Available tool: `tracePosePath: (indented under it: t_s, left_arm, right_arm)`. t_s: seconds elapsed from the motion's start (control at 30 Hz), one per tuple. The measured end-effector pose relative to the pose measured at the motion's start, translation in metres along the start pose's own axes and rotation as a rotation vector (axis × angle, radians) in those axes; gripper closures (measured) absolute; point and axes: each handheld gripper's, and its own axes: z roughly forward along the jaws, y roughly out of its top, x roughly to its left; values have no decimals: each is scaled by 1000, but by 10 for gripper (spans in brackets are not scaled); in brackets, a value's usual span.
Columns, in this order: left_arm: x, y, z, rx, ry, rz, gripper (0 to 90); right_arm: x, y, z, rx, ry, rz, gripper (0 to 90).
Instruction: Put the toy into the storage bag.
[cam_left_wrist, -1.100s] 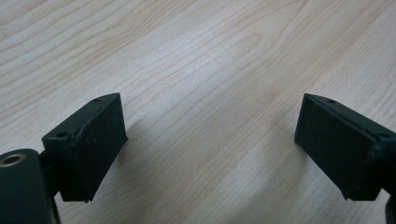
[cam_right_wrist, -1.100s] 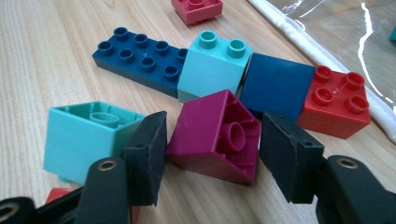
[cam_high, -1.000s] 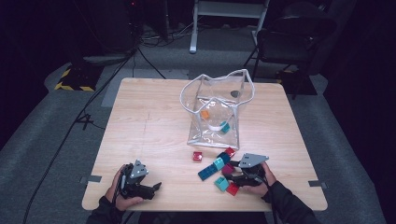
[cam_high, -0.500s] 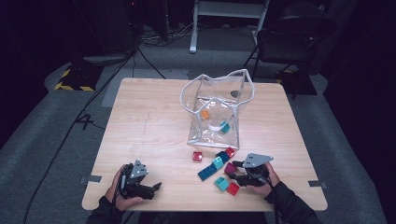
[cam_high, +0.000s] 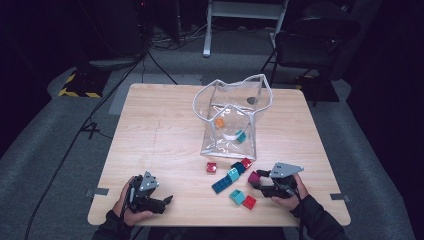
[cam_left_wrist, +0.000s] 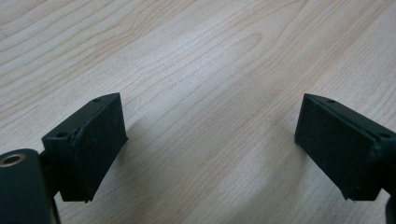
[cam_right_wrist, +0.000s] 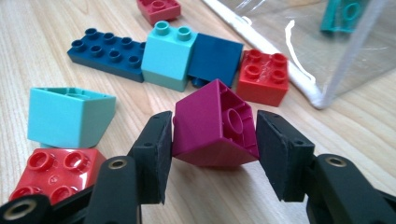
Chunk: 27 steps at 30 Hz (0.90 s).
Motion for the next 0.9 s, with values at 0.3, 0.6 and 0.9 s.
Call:
tracePosePath:
  t_s: [0.3, 0.6, 0.9]
  left_arm:
    - [0, 0, 0, 0, 1, 1, 92]
    - [0, 0, 0, 0, 1, 1, 92]
    - [0, 0, 0, 0, 1, 1, 92]
  right_arm:
    - [-4, 2, -10, -28, -24, 12, 475]
    - [-9, 6, -21, -63, -47, 22, 475]
    - [-10, 9, -28, -89, -58, 21, 476]
